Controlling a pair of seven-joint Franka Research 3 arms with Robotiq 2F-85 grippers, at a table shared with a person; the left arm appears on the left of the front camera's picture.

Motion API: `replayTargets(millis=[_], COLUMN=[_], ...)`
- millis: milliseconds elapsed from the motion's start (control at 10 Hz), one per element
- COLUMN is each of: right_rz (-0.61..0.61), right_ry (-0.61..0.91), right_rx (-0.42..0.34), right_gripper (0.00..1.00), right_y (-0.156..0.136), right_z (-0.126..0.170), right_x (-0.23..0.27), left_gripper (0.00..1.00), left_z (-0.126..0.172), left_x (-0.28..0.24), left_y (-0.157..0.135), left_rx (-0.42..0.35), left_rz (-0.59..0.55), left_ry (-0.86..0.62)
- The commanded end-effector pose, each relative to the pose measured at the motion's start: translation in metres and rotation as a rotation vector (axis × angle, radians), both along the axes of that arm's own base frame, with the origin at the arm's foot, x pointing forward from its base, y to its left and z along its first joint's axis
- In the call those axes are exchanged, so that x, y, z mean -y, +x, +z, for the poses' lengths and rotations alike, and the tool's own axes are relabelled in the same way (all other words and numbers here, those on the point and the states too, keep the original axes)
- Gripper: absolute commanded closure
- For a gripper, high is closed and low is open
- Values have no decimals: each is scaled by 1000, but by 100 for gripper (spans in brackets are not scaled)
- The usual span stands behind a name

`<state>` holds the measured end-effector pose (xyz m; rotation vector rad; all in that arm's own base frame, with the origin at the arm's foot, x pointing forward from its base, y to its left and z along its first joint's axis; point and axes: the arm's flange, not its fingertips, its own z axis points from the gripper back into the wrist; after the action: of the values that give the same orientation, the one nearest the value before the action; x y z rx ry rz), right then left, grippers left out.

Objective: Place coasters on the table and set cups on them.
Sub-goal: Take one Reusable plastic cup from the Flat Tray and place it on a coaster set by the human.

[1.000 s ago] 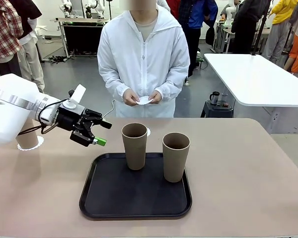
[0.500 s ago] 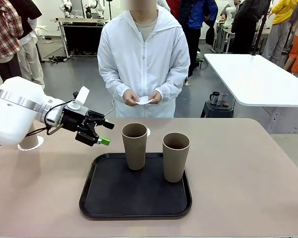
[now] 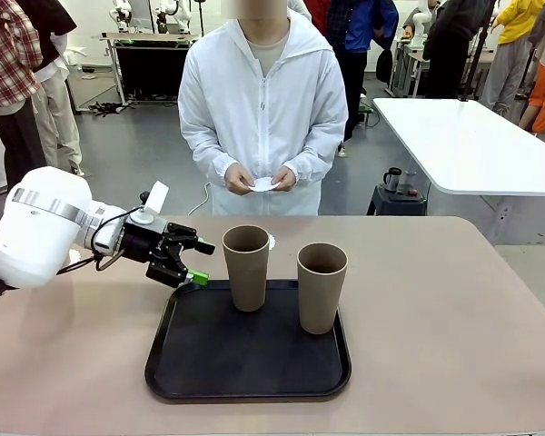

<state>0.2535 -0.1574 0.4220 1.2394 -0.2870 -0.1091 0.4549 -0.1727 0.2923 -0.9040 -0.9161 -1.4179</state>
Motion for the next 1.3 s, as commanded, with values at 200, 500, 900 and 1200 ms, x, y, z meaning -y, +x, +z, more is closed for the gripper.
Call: replayTargets(millis=[200,500,900,1200], right_rz=[0,0,0,0], right_ry=[14,14,14,14], right_rx=[5,5,5,5], right_gripper=[0,0,0,0], right_y=[0,0,0,0], right_z=[1,1,1,1], right_x=[0,0,0,0], left_gripper=[0,0,0,0], left_z=[-21,-33,-43,-47], left_x=[10,23,37,49], left_y=[-7,3,7,10], left_rx=[109,100,71,57], left_rz=[0,20,12,-3], left_ry=[-74,-70,-60,-68])
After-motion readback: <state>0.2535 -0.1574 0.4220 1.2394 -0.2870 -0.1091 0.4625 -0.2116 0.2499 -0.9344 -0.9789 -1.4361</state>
